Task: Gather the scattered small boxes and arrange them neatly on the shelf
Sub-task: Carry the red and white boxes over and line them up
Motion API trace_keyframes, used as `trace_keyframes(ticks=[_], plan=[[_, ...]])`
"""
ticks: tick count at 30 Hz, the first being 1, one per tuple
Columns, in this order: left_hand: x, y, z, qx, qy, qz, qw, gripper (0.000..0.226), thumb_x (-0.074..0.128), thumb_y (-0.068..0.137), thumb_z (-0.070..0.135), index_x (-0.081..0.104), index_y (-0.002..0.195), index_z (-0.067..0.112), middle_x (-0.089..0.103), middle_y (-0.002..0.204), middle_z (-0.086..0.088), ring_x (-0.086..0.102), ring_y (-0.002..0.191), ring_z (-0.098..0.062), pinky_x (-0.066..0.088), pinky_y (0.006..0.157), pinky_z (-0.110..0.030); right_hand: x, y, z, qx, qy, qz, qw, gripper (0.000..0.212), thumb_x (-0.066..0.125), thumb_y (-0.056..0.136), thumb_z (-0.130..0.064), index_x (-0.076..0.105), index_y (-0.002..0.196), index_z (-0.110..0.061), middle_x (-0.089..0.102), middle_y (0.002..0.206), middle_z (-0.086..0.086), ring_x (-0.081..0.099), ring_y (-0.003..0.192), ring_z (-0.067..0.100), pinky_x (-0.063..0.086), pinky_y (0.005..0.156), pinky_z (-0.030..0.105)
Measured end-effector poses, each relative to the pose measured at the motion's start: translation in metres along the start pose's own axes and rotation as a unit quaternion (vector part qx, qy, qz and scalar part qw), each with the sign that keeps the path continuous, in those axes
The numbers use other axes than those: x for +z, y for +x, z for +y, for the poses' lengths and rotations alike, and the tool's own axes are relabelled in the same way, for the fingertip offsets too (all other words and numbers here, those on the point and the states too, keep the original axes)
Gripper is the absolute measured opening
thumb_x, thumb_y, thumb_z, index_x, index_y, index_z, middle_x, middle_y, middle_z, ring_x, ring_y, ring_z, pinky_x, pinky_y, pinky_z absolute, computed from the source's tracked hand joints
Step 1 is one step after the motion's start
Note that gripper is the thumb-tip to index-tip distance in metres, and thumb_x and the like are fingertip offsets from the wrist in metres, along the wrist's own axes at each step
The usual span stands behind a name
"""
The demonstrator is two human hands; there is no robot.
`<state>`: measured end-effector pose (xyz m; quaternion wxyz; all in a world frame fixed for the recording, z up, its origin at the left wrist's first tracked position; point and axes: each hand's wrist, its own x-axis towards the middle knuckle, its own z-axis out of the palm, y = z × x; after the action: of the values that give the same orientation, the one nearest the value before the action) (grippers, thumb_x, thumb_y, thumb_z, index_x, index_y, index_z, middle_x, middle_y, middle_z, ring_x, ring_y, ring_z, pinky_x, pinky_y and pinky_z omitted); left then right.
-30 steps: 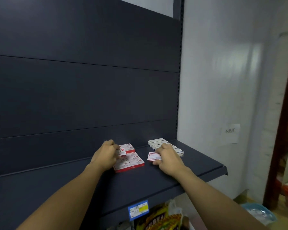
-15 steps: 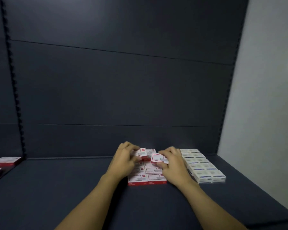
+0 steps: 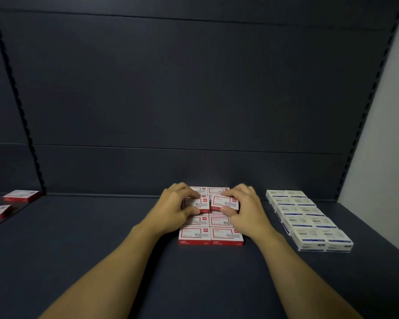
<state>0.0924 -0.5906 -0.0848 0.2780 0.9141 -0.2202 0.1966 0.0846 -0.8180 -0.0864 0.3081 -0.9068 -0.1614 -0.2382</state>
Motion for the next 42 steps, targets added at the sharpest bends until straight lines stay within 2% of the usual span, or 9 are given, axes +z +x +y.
trace_keyframes(ticks=[5, 12, 19, 31, 36, 42], plan=[[-0.001, 0.001, -0.003, -0.008, 0.005, 0.006, 1.0, 0.04, 0.076, 0.088, 0.035, 0.066, 0.125, 0.026, 0.054, 0.116, 0.019, 0.046, 0.114, -0.004, 0.036, 0.098, -0.02, 0.005, 0.001, 0.002, -0.005, 0.007, -0.036, 0.999, 0.038, 0.077, 0.085, -0.019, 0.065, 0.12, -0.024, 0.05, 0.112, -0.011, 0.043, 0.113, 0.006, 0.035, 0.101, 0.022], [0.0, 0.001, -0.002, -0.001, -0.002, 0.009, 1.0, 0.038, 0.076, 0.088, 0.033, 0.066, 0.124, 0.025, 0.054, 0.115, 0.019, 0.047, 0.114, -0.003, 0.039, 0.1, -0.022, 0.004, 0.001, 0.003, -0.015, 0.01, -0.04, 0.999, 0.038, 0.077, 0.084, -0.017, 0.066, 0.12, -0.024, 0.051, 0.111, -0.013, 0.041, 0.111, 0.003, 0.032, 0.1, 0.02], [0.002, 0.0, 0.001, 0.019, 0.007, -0.007, 1.0, 0.038, 0.075, 0.089, 0.032, 0.065, 0.125, 0.027, 0.051, 0.115, 0.022, 0.045, 0.114, -0.001, 0.039, 0.099, -0.021, 0.0, 0.003, 0.006, -0.021, 0.004, -0.016, 1.0, 0.037, 0.079, 0.082, -0.018, 0.068, 0.116, -0.023, 0.051, 0.107, -0.014, 0.041, 0.106, 0.001, 0.029, 0.084, 0.003], [0.004, -0.001, 0.006, 0.042, 0.035, 0.01, 0.998, 0.039, 0.074, 0.088, 0.038, 0.065, 0.124, 0.025, 0.055, 0.114, 0.02, 0.044, 0.107, 0.001, 0.04, 0.094, -0.017, -0.002, 0.002, 0.008, -0.019, -0.009, -0.028, 0.999, 0.034, 0.08, 0.08, -0.02, 0.069, 0.112, -0.025, 0.053, 0.104, -0.016, 0.043, 0.102, 0.001, 0.029, 0.08, 0.004], [0.001, -0.002, 0.007, 0.039, 0.043, -0.004, 0.998, 0.04, 0.072, 0.089, 0.041, 0.066, 0.125, 0.025, 0.053, 0.117, 0.018, 0.044, 0.111, 0.0, 0.043, 0.1, -0.024, -0.002, 0.002, 0.006, -0.016, -0.01, -0.027, 0.999, 0.034, 0.08, 0.081, -0.02, 0.07, 0.113, -0.025, 0.053, 0.105, -0.016, 0.043, 0.104, 0.001, 0.028, 0.081, 0.003], [-0.002, -0.002, 0.007, 0.029, 0.044, -0.014, 0.999, 0.037, 0.069, 0.089, 0.042, 0.067, 0.123, 0.026, 0.047, 0.116, 0.019, 0.041, 0.114, 0.0, 0.041, 0.103, -0.025, 0.0, 0.002, 0.008, -0.02, -0.011, -0.03, 0.999, 0.035, 0.081, 0.081, -0.022, 0.071, 0.115, -0.023, 0.053, 0.107, -0.015, 0.042, 0.104, 0.002, 0.027, 0.084, 0.002]])
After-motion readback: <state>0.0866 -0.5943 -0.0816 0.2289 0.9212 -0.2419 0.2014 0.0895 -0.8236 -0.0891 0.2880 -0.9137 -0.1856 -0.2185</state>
